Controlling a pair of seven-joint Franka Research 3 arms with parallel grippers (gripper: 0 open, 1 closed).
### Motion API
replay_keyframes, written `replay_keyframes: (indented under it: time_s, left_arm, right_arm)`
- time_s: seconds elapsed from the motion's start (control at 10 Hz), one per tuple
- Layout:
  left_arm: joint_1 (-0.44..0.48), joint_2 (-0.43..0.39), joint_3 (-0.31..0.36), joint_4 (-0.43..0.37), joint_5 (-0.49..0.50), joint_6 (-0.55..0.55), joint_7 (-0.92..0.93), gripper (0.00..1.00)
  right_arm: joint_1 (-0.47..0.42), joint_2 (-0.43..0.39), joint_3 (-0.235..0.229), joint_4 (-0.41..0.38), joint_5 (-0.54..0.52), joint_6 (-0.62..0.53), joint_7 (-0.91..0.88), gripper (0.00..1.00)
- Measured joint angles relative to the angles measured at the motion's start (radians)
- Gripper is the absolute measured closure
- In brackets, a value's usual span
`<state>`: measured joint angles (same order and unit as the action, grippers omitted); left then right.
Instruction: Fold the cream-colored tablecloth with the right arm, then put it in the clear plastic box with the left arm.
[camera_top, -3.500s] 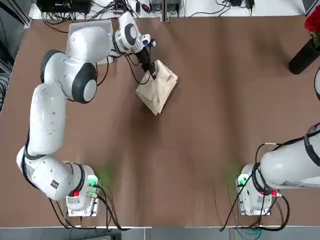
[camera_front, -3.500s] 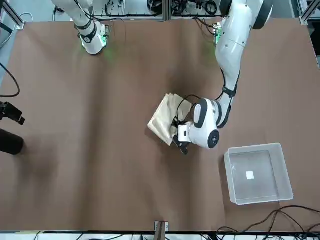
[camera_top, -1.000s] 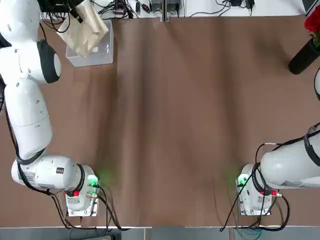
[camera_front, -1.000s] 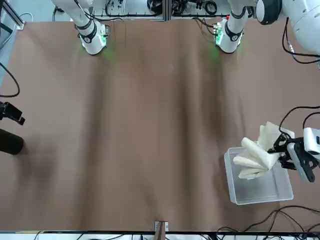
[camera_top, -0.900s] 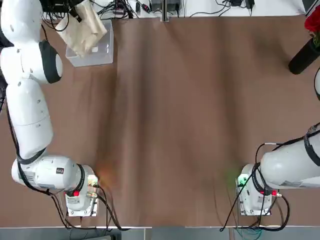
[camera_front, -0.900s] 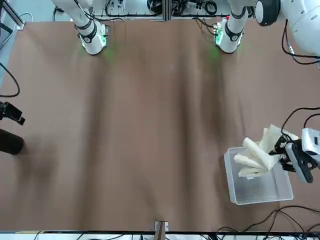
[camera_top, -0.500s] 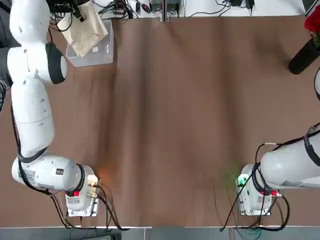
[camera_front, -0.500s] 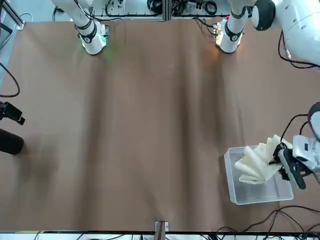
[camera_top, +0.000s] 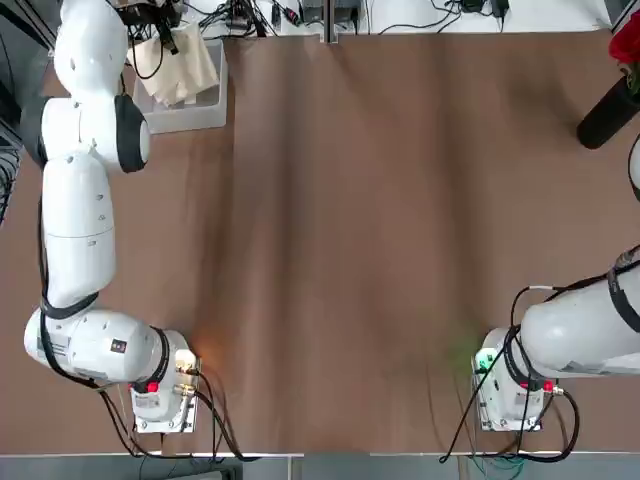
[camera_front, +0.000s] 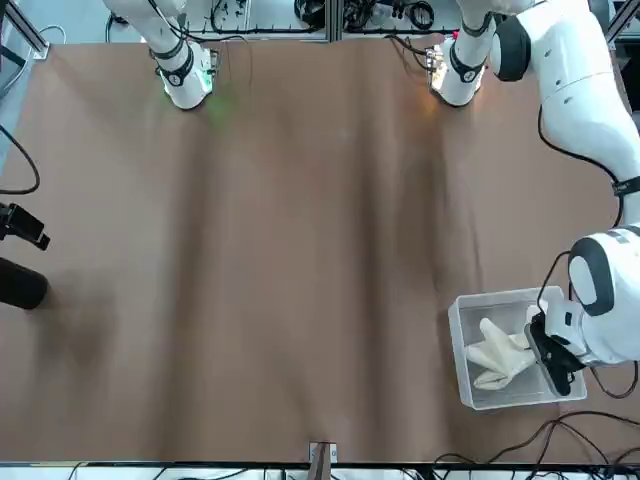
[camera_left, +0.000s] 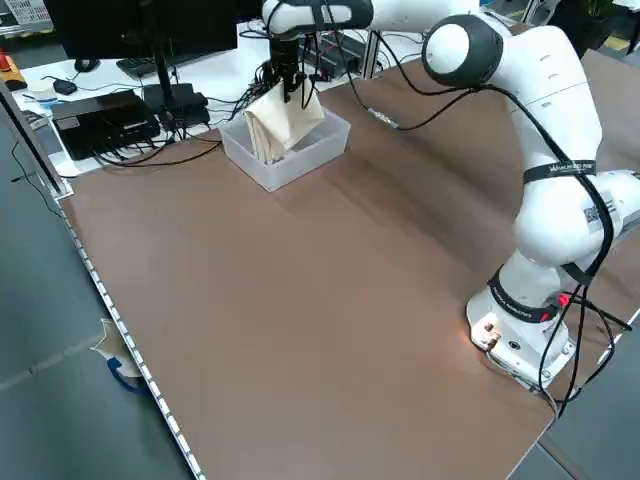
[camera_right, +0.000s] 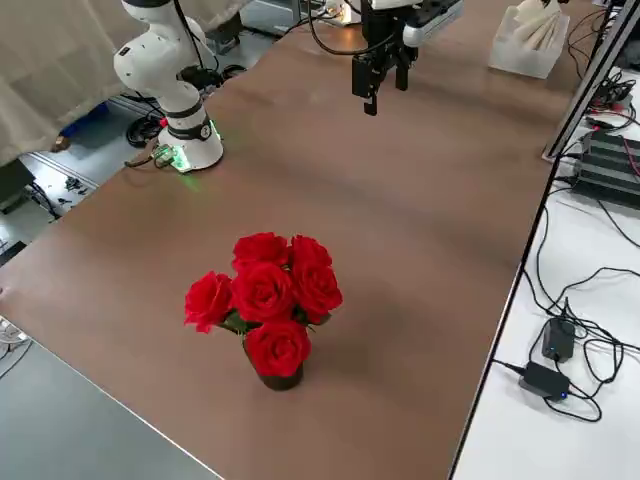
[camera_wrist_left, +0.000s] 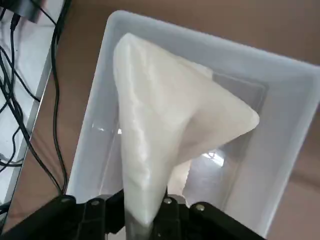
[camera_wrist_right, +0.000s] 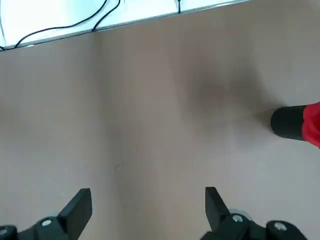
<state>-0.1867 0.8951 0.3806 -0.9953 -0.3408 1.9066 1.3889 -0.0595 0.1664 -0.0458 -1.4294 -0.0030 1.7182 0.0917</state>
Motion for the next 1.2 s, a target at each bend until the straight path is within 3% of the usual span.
replay_keyframes:
  time_s: [0.5,0.6,1.0,1.1,1.2]
  left_arm:
    - [-0.017,0.023,-0.001,0.0,0.059,0.038,-0.001,0.83]
    - [-0.023,0.024,-0.009,0.001,0.059,0.059,-0.025,0.72]
    - [-0.038,-0.027,-0.043,0.022,0.059,0.043,-0.257,0.1]
    - [-0.036,-0.057,-0.046,0.02,0.059,0.015,-0.336,0.0]
    - [-0.035,-0.092,-0.049,0.016,0.059,-0.016,-0.446,0.0]
  right_arm:
    - [0.0,0.0,0.0,0.0,0.0,0.0,0.0,0.0]
    - [0.0,0.0,0.0,0.0,0.0,0.0,0.0,0.0]
    - [0.0,0.0,0.0,0.0,0.0,0.0,0.0,0.0]
    - [0.0,0.0,0.0,0.001,0.0,0.0,0.0,0.0]
    - [0.0,0.0,0.0,0.001,0.0,0.0,0.0,0.0]
